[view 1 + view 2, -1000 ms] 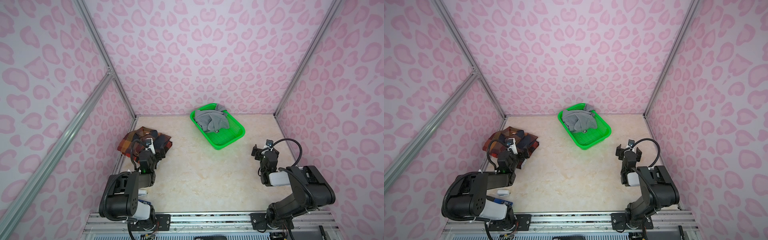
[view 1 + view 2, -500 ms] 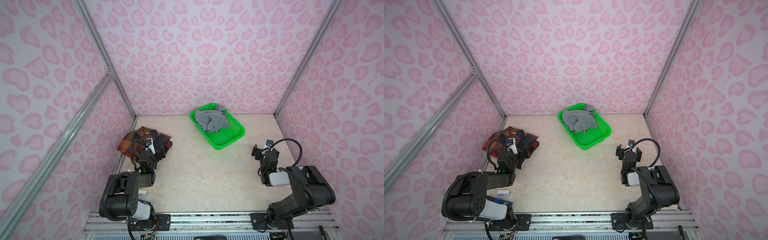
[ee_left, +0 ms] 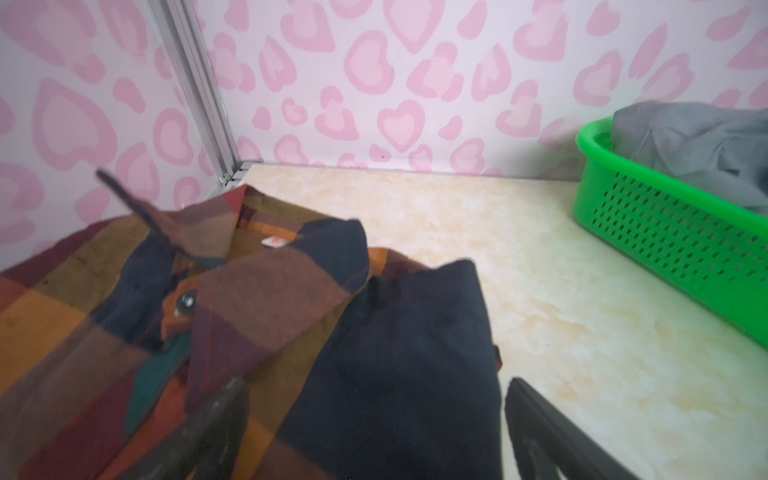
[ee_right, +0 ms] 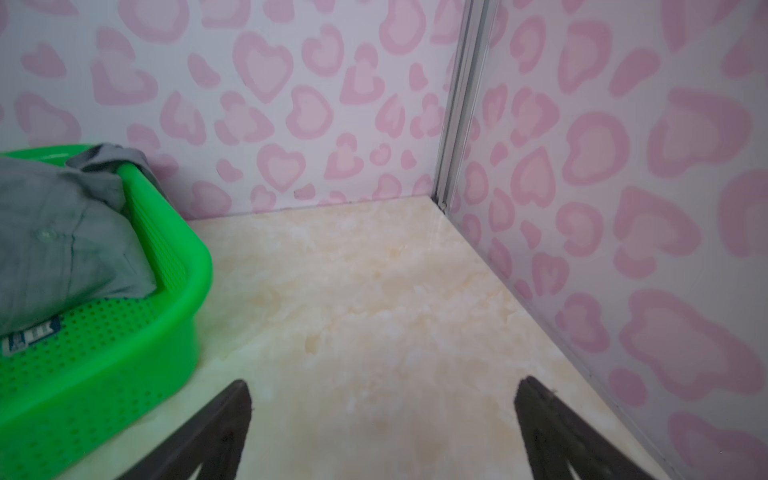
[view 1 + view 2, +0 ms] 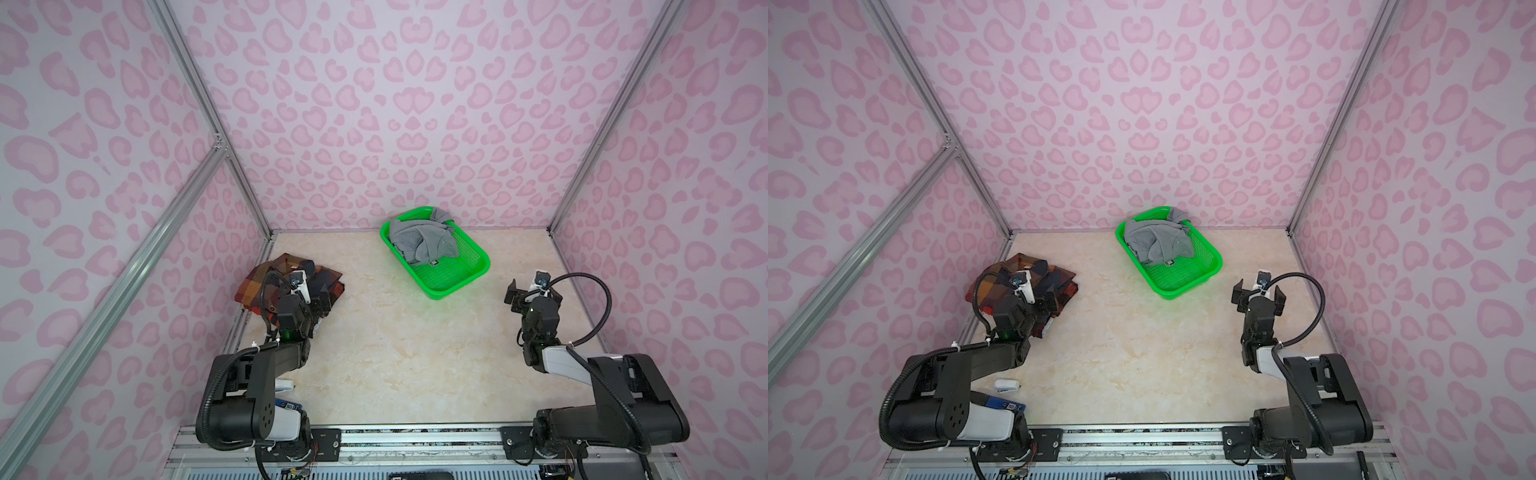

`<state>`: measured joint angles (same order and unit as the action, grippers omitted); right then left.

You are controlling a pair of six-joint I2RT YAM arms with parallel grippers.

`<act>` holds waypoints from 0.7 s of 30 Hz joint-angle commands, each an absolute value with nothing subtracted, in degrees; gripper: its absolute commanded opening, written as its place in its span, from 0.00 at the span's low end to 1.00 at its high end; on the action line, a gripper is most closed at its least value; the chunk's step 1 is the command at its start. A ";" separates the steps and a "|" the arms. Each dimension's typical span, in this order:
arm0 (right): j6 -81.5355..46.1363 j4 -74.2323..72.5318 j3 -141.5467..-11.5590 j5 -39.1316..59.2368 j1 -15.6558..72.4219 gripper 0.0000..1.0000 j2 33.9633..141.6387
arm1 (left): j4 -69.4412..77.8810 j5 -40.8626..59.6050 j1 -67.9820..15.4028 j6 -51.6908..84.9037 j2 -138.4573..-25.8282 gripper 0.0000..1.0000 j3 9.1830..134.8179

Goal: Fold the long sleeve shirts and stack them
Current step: 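Reach the right gripper into the green basket toward the grey shirt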

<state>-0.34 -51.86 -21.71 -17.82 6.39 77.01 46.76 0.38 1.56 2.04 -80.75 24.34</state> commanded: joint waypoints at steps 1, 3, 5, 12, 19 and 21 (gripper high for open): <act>2.28 -46.14 -23.13 -24.70 11.22 1.00 70.88 | 37.49 1.77 1.43 0.95 -77.69 0.97 27.10; -3.70 -45.12 -24.44 -22.20 12.24 1.00 66.03 | 35.09 2.18 1.45 1.69 -75.17 0.97 28.16; -17.94 -41.94 -26.25 -15.93 10.33 1.00 61.85 | 34.50 3.45 1.47 4.09 -72.32 0.97 29.09; -24.49 -9.54 -50.68 2.82 15.93 1.00 67.24 | 12.73 -4.64 1.98 25.73 -62.18 0.97 40.95; -19.78 8.46 -71.20 -3.17 31.55 1.00 87.52 | -6.02 -1.56 2.16 29.94 -59.67 0.97 49.52; -17.81 11.97 -75.77 -6.80 35.13 1.00 93.03 | -7.66 -1.45 2.11 30.35 -58.39 0.97 49.09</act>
